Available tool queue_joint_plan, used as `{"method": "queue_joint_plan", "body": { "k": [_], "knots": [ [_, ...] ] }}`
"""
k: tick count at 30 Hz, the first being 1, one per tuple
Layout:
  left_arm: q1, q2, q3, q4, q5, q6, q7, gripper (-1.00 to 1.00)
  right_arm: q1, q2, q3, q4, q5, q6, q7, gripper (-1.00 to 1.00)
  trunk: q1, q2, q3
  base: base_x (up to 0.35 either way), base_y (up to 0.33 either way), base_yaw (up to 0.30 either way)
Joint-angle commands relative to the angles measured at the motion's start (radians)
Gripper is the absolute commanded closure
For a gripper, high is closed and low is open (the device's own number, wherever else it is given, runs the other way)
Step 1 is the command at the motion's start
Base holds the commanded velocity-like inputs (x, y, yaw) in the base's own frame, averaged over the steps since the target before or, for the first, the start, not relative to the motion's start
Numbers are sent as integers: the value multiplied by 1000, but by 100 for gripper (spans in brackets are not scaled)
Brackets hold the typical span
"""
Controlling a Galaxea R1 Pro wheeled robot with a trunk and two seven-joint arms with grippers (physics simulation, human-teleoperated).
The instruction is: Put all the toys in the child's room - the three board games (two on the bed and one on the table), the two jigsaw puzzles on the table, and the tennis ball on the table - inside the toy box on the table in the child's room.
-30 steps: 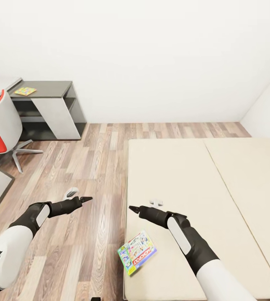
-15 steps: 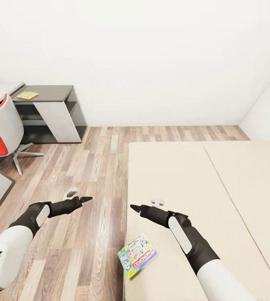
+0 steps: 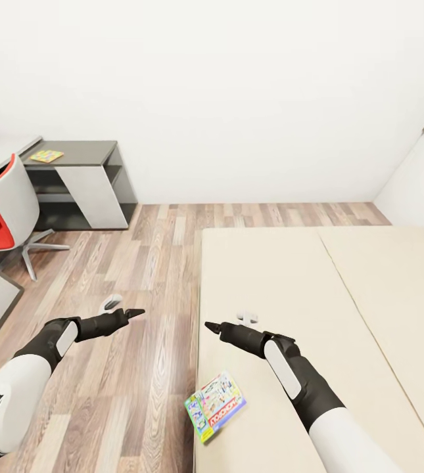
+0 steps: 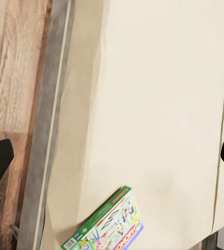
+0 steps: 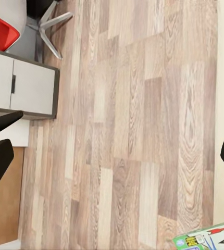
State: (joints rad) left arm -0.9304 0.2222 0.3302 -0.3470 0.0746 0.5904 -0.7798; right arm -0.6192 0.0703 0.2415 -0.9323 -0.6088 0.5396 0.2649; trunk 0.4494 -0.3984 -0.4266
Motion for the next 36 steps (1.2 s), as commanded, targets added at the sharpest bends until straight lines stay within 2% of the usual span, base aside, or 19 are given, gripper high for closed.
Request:
{"method": "queue_joint_plan", "body": {
  "k": [1, 7, 12, 19, 31, 36],
  "knots": [
    [-1, 0, 3, 0, 5, 8, -1, -100, -1, 0, -1, -1, -2, 5, 1, -100, 1, -2, 0, 0, 0, 0],
    [-1, 11, 5, 0, 5, 11, -2, -100, -1, -1, -1, 0, -2, 4, 0, -100, 1, -2, 10, 0, 0, 0],
    [-1, 20, 6, 0, 5, 44, -2, -100, -1, 0, -1, 0, -2, 4, 0, -100, 1, -2, 18, 0, 0, 0],
    [-1, 17, 7, -2, 5, 79, -2, -100, -1, -1, -1, 0, -4, 4, 1, -100, 1, -2, 30, 0, 0, 0],
    [-1, 20, 7, -7, 5, 83, -4, -100, -1, 0, -1, 0, -3, 4, 0, -100, 1, -2, 50, 0, 0, 0],
    [-1, 20, 7, -7, 5, 83, -38, -100, -1, 0, -1, 1, -2, 3, 0, -100, 1, -2, 58, 0, 0, 0]
  ]
}}
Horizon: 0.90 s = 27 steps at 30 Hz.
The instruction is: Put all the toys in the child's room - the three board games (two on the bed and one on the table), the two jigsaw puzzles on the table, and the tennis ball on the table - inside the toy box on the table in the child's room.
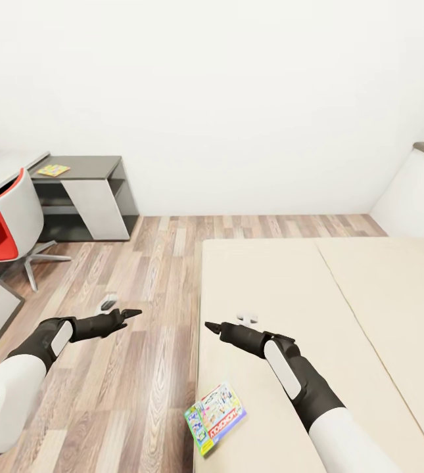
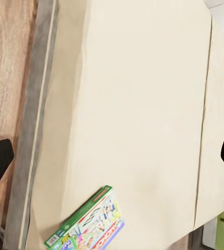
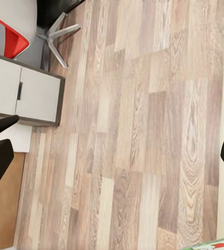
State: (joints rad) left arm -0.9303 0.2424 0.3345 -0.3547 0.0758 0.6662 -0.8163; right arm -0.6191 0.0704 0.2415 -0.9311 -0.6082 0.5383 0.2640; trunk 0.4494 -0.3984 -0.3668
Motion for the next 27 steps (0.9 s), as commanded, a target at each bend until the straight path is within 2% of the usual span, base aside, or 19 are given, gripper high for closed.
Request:
{"method": "queue_joint_plan", "body": {
  "k": [1, 8, 27],
  "knots": [
    [-1, 0, 2, 0, 3, 7, -8, -100, -1, 0, -1, 0, -2, 5, 0, -100, 1, -2, 0, 0, 0, 0],
    [-1, 1, 2, 0, 3, 7, -44, -100, -1, 0, -1, 0, -1, 5, 0, -100, 1, -2, 12, 0, 0, 0],
    [-1, 1, 1, 0, 3, 6, -51, -100, -1, 0, -1, 0, -2, 5, 0, -100, 1, -2, 43, 0, 0, 0]
  ]
}}
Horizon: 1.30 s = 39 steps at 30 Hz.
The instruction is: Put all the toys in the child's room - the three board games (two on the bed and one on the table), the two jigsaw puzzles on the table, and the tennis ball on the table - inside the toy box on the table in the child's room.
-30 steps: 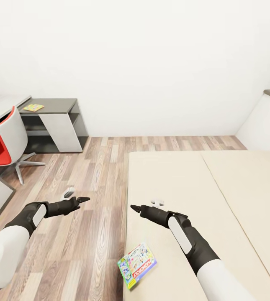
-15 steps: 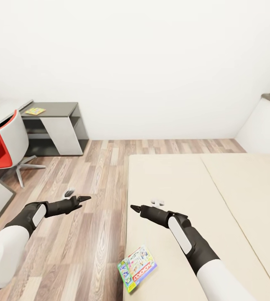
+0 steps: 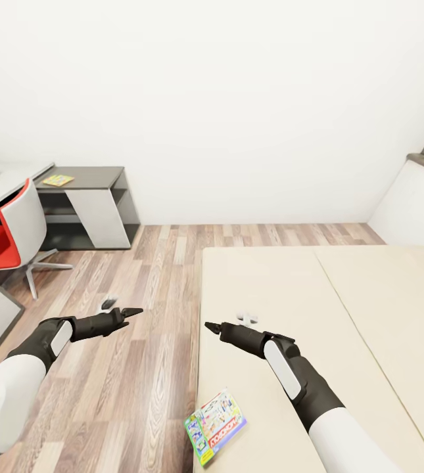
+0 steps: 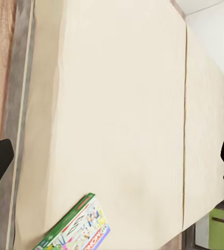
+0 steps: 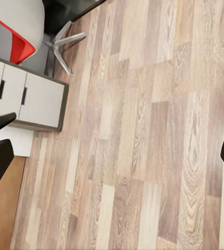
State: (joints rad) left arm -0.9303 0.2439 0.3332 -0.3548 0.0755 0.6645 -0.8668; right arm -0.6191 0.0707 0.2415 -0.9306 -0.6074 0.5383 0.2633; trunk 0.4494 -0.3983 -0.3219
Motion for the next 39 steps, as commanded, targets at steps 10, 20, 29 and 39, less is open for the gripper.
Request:
{"method": "queue_joint_plan", "body": {
  "k": [10, 20, 29, 39],
  "knots": [
    [-1, 0, 3, 0, 4, 7, -1, -100, -1, 0, -1, -1, -3, 5, 1, -100, 1, -2, 15, 0, 0, 0],
    [-1, 0, 3, 0, 4, 7, -1, -100, -1, 0, -1, 0, -2, 5, 1, -100, 1, -2, 32, 0, 0, 0],
    [-1, 1, 3, 0, 4, 7, -1, -100, -1, 0, -1, 0, -2, 5, 1, -100, 1, -2, 46, 0, 0, 0],
    [-1, 1, 3, 0, 4, 7, -1, -100, -1, 1, -1, -1, -2, 5, 1, -100, 1, -2, 63, 0, 0, 0]
  ]
}}
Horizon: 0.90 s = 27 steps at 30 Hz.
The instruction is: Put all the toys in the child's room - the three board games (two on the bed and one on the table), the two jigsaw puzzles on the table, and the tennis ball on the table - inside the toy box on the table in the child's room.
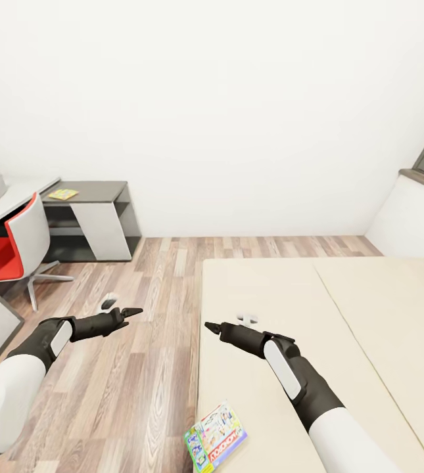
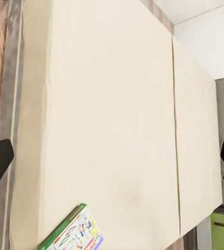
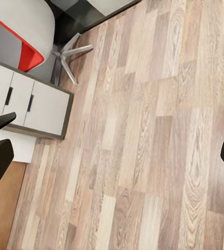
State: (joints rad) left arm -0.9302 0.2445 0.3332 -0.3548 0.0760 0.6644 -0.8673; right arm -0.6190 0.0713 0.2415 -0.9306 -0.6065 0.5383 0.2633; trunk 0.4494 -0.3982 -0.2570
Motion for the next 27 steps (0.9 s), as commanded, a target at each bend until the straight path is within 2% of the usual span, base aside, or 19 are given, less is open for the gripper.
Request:
{"method": "queue_joint_plan", "body": {
  "k": [1, 27],
  "knots": [
    [-1, 0, 3, 0, 3, 7, -1, -100, -1, 0, -1, -1, -3, 5, 1, -100, 1, -2, 0, 0, 0, 0],
    [-1, 1, 3, 0, 2, 7, 0, -100, -1, -1, -1, 0, -3, 5, 1, -100, 1, -2, 43, 0, 0, 0]
  ]
}}
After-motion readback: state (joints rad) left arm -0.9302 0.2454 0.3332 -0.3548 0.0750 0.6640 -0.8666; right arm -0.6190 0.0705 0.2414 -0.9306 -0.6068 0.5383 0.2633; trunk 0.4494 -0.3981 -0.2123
